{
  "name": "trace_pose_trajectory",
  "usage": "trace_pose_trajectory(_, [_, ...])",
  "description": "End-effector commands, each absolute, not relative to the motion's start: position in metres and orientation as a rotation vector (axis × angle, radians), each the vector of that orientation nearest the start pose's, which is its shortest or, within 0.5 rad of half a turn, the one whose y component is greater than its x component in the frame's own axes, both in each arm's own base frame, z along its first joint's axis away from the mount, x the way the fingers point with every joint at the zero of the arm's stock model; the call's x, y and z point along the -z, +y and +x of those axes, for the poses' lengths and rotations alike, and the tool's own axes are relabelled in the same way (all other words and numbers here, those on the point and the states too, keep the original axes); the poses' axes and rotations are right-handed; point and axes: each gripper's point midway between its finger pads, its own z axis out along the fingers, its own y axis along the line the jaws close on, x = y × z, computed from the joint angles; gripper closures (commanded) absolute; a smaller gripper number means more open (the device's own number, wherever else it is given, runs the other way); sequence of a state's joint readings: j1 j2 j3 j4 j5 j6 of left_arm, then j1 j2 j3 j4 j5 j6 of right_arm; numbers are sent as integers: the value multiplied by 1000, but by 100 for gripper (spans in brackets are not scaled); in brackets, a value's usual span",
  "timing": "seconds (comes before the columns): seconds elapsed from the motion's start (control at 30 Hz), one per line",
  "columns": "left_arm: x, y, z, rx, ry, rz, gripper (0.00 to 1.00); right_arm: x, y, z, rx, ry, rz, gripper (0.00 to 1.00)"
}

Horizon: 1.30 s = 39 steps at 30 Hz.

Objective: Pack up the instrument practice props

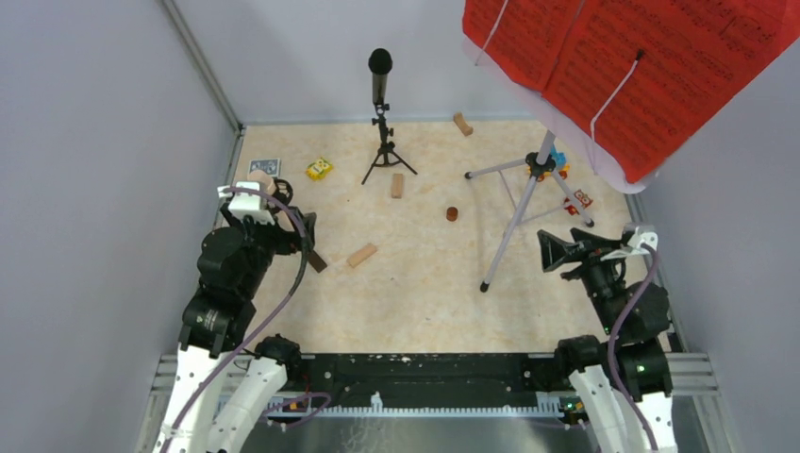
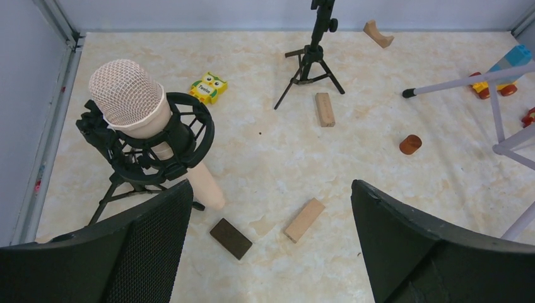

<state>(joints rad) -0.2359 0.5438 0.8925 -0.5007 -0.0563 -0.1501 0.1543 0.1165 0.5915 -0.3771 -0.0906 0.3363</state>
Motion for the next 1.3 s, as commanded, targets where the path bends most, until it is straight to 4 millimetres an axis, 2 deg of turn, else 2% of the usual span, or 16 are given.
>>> trace_pose_trajectory(0.0, [-314, -56, 245, 235, 1690, 56, 1, -305, 70, 214, -592, 1373, 135, 22])
trace_pose_trajectory(0.23, [-305, -55, 247, 215, 1705, 71, 1, -297, 67, 255, -597, 1252, 193, 22])
trace_pose_trajectory(0.37, [-298, -53, 247, 203, 1714, 75, 1, -276, 68, 284, -572, 1337, 234, 24])
trace_pose_trajectory(0.6, [-289, -52, 244, 190, 1717, 95, 1, -260, 66, 321, -496, 1391, 266, 21])
trace_pose_trajectory(0.83, [-285, -52, 243, 189, 1710, 96, 1, -258, 79, 347, -377, 1415, 224, 18])
trace_pose_trajectory(1.0, [-283, -54, 243, 201, 1707, 102, 1, -244, 69, 367, -217, 1459, 271, 19])
trace_pose_trajectory(1.1, [-283, -55, 242, 203, 1704, 106, 1, -238, 65, 381, -150, 1491, 282, 21])
trace_pose_trajectory(1.27, [-283, -54, 242, 200, 1700, 107, 1, -236, 70, 396, -123, 1514, 251, 31])
